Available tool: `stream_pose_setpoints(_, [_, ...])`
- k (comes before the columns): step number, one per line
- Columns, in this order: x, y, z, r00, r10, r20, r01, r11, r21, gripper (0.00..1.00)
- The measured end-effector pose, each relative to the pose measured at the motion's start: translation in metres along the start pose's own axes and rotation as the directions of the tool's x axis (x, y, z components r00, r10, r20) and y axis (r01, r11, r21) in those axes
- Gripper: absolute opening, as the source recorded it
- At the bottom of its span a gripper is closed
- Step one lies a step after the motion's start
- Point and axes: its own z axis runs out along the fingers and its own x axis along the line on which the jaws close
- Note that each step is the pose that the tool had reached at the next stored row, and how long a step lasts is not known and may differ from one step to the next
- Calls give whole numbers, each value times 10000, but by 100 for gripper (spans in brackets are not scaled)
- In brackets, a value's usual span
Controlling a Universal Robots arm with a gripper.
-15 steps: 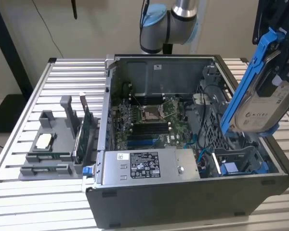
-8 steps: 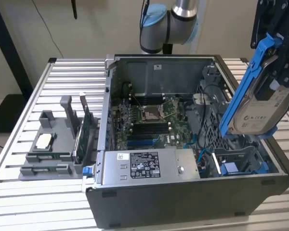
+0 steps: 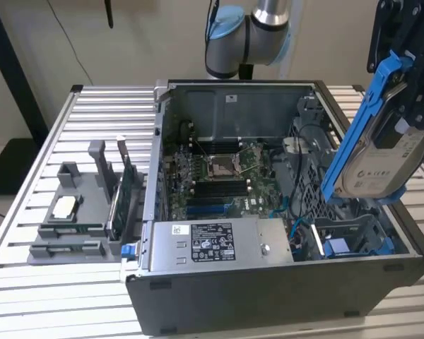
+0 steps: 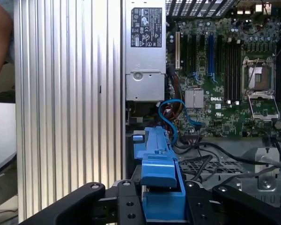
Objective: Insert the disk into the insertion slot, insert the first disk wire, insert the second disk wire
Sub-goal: 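Insert the disk into the insertion slot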
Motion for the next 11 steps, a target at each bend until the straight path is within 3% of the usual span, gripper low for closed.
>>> stream_pose_setpoints(11, [0, -2, 54, 10000, 0, -2, 0, 10000, 1, 33])
